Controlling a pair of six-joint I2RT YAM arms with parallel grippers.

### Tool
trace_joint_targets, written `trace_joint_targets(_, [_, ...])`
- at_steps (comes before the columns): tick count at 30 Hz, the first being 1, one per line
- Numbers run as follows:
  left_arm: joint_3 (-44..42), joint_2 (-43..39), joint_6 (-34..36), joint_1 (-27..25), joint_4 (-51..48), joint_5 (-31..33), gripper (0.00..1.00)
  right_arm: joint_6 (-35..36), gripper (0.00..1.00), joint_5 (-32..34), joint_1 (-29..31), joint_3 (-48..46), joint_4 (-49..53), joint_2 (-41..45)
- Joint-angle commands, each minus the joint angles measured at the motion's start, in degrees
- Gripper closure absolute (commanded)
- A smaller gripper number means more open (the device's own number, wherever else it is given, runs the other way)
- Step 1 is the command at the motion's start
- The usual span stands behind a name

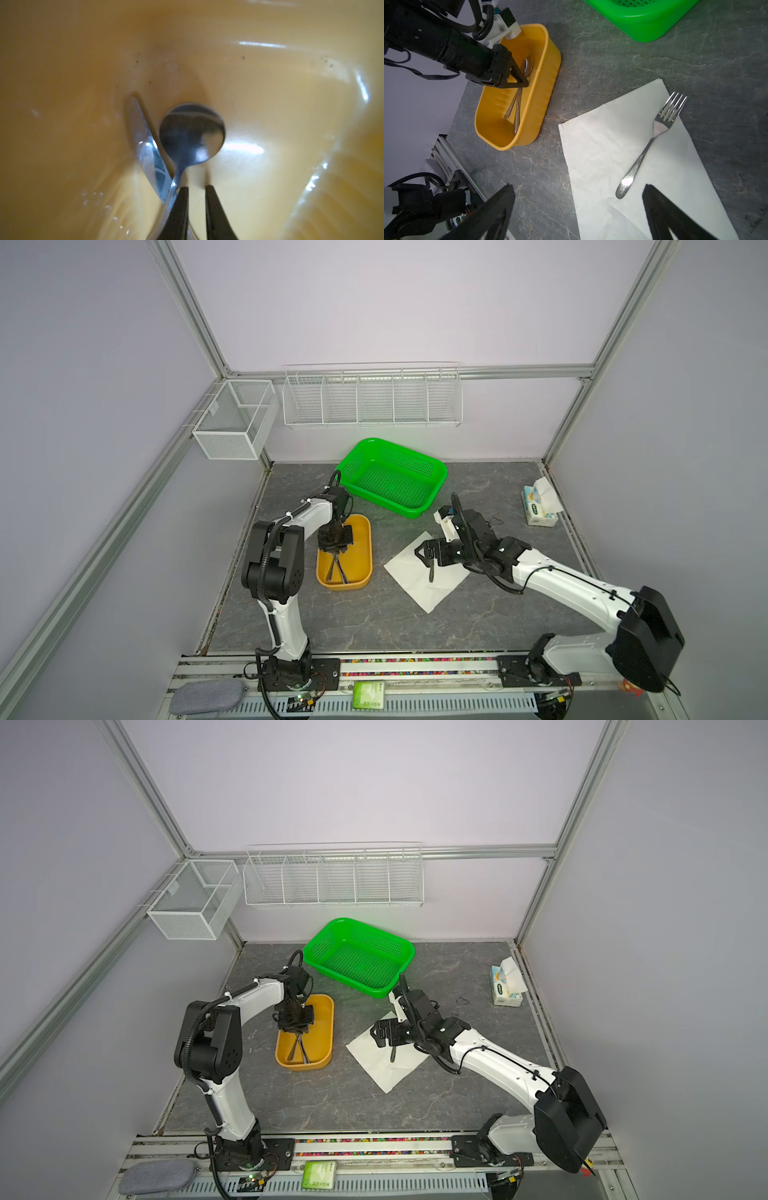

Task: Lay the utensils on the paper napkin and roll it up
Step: 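Lower the left gripper onto the spoon handle in the yellow tray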

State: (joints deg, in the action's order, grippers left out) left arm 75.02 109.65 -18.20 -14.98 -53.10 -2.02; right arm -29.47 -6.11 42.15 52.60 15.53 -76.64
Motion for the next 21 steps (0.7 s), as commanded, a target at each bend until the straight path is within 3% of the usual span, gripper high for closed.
trace_joint_targets(1, [1.28,0.75,1.61,0.3,-1.9,-2.54,0.84,0.74,0.02,-0.79,0.4,-0.92,-1.27,0.69])
trace_joint_targets(4, [1.44,-0.29,2.02,0.22,-2.25,-3.21,0.84,0.82,0.02,-0.42,0.41,-1.12,-0.94,1.05])
trace_joint_targets(8, [2.21,-2.68,1.35,0.22,-2.94,1.4,0.82,0.61,0.02,0.15,0.43,-1.36,-1.03,1.39])
trace_joint_targets(10, [2.83,-2.87,0.82,0.31,-3.8,4.19,0.81,0.38,0.11,0.36,0.43,-1.58,-1.42,1.61])
trace_joint_targets(12, [3.19,-2.53,0.8,0.48,-4.51,5.74,0.8,0.49,0.11,-0.21,0.44,-1.78,-2.02,1.72])
trace_joint_targets(21, [2.91,-0.25,1.61,0.62,-4.2,6.64,0.8,0.14,0.11,-0.21,0.51,-1.89,-2.43,1.58])
